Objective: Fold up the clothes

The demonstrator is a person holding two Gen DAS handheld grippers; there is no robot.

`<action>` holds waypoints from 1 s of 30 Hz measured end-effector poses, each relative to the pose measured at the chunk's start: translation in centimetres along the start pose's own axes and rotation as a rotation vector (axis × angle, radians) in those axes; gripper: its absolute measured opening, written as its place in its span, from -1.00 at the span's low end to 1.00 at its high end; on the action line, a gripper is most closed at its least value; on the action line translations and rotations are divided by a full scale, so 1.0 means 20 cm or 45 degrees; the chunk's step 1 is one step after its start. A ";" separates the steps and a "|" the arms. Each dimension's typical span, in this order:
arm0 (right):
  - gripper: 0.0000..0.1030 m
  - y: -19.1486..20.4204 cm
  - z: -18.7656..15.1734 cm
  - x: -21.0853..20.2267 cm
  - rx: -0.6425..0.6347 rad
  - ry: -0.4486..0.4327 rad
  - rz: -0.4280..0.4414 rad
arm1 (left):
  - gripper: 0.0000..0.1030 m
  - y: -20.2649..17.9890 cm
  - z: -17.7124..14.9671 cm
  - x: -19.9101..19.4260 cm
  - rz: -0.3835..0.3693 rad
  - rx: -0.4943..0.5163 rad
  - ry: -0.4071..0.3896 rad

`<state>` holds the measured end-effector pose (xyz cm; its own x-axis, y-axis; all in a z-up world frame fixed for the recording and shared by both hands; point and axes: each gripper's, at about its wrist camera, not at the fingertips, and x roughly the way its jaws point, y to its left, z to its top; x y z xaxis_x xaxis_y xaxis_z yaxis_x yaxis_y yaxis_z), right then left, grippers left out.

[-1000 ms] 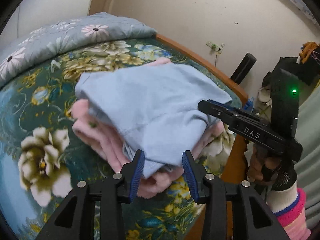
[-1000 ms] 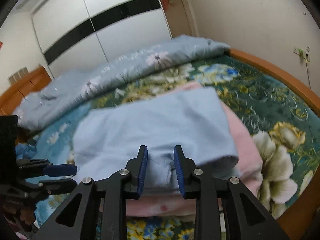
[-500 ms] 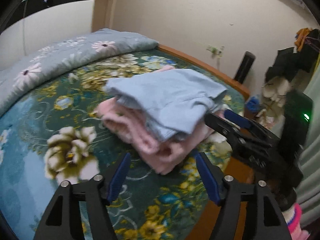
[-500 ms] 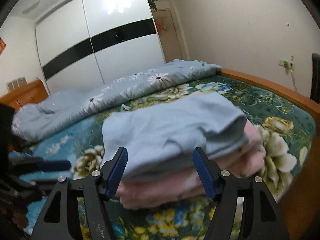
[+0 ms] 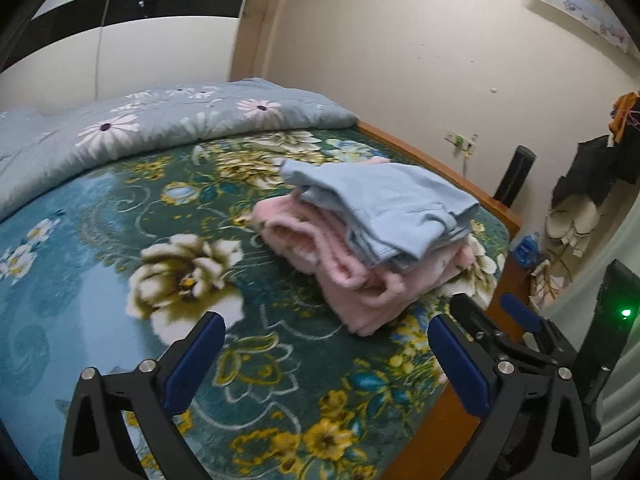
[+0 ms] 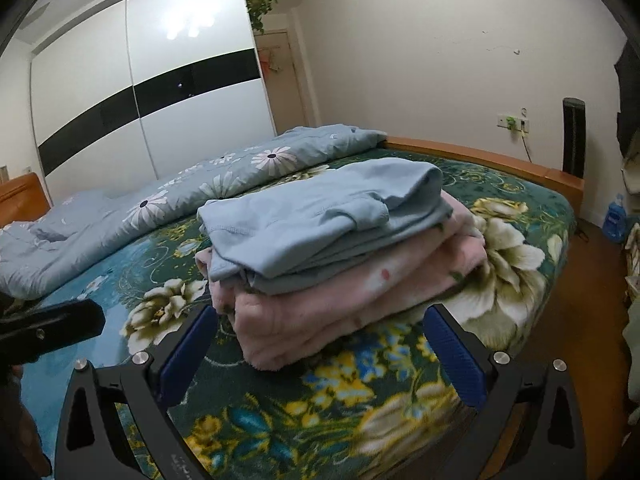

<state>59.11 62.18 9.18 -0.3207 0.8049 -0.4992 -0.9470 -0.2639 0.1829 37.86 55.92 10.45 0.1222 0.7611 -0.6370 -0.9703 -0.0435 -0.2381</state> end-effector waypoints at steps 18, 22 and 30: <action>1.00 0.17 -0.08 -0.08 -0.052 0.071 0.034 | 1.00 0.08 -0.15 -0.18 0.157 -0.018 -0.033; 1.00 0.18 -0.08 -0.09 -0.054 0.085 0.023 | 1.00 0.09 -0.16 -0.20 0.153 -0.030 -0.033; 1.00 0.20 -0.09 -0.08 -0.053 0.103 0.028 | 1.00 0.13 -0.20 -0.22 0.174 -0.061 -0.029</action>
<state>55.79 58.81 9.18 -0.3398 0.7535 -0.5629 -0.9392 -0.3039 0.1601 35.63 49.96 9.68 -0.0160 0.7602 -0.6495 -0.9663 -0.1786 -0.1852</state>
